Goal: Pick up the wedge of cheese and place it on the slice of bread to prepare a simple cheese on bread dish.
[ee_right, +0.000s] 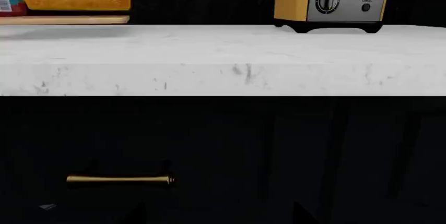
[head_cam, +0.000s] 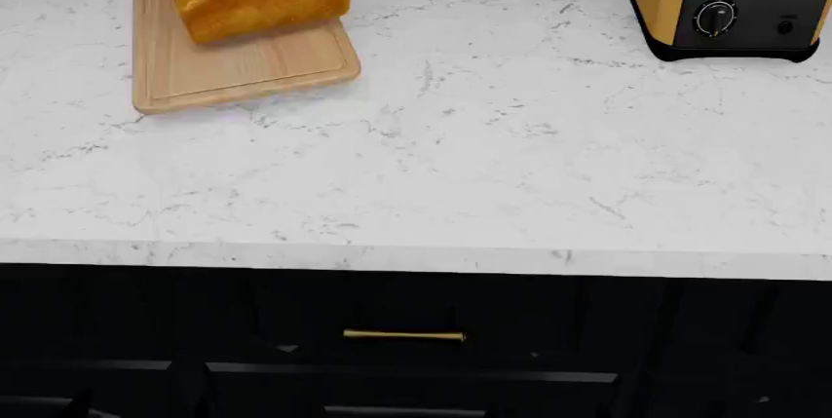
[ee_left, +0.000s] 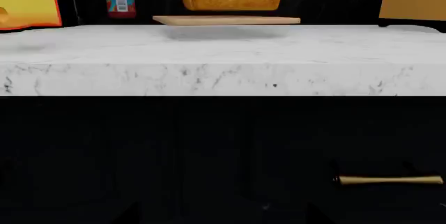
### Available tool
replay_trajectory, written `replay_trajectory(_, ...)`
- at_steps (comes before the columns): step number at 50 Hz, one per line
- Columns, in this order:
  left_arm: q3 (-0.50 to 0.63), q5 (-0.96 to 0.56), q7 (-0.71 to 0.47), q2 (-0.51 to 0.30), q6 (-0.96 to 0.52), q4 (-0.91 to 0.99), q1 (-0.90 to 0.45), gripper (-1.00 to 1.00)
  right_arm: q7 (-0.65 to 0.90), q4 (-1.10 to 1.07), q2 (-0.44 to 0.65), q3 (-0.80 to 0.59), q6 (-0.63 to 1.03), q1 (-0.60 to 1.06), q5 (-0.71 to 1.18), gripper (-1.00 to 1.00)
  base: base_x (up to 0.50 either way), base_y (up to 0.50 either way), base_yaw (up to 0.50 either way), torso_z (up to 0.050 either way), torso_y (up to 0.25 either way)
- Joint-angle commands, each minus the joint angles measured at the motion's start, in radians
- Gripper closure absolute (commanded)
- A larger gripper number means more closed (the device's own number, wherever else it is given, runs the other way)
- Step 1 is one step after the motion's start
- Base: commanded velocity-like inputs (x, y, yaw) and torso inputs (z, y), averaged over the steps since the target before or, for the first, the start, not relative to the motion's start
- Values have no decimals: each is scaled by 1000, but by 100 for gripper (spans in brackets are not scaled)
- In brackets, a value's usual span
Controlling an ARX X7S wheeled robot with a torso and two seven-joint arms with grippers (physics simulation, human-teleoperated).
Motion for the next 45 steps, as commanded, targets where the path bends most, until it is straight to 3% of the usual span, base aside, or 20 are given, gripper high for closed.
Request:
replay_trajectory(1, 11, -10, -11, -10, 0, 0, 0, -100, 13, 0, 9, -13, 0, 0, 9, -100, 0, 0, 0, 0, 0)
replay_trajectory(5, 14, -52, -35, -21, -97, 93, 12, -100, 51, 4, 24, -36, 28, 10, -4, -100, 0, 0, 0, 0, 0)
replay_trajectory(6, 37, -19, -42, -35, -66, 124, 30, -100, 56, -15, 27, -39, 46, 6, 0, -100, 0, 0, 0, 0, 0)
replay_trajectory(10, 53, -29, -50, -52, -154, 277, 68, -100, 67, -86, 40, -55, 122, 4, 7, -100, 0, 0, 0, 45, 0)
replay_trajectory(20, 77, -22, -69, -90, -288, 446, 68, -100, 92, -324, 76, -74, 309, -10, -5, -100, 0, 0, 0, 50, 0)
replay_trajectory(32, 76, -56, -50, -119, -876, 722, -292, -100, 58, -687, 127, -80, 843, 216, 21, -100, 0, 0, 0, 50, 0)
replay_trajectory(36, 57, -80, -47, -112, -977, 764, -373, -100, 29, -750, 120, -27, 990, 311, 77, -100, 0, 0, 0, 50, 0)
replay_trajectory(39, 53, -79, -51, -119, -960, 762, -372, -100, 15, -759, 111, -7, 1001, 317, 103, -100, 0, 0, 0, 50, 0)
replay_trajectory(42, 59, -60, -45, -122, -645, 594, -184, -100, 35, -527, 105, -41, 689, 197, 62, -100, 0, 0, 0, 50, 0)
replay_trajectory(45, 61, -63, -48, -124, -638, 590, -182, -100, 39, -523, 107, -43, 684, 196, 65, -100, 0, 0, 0, 50, 0)
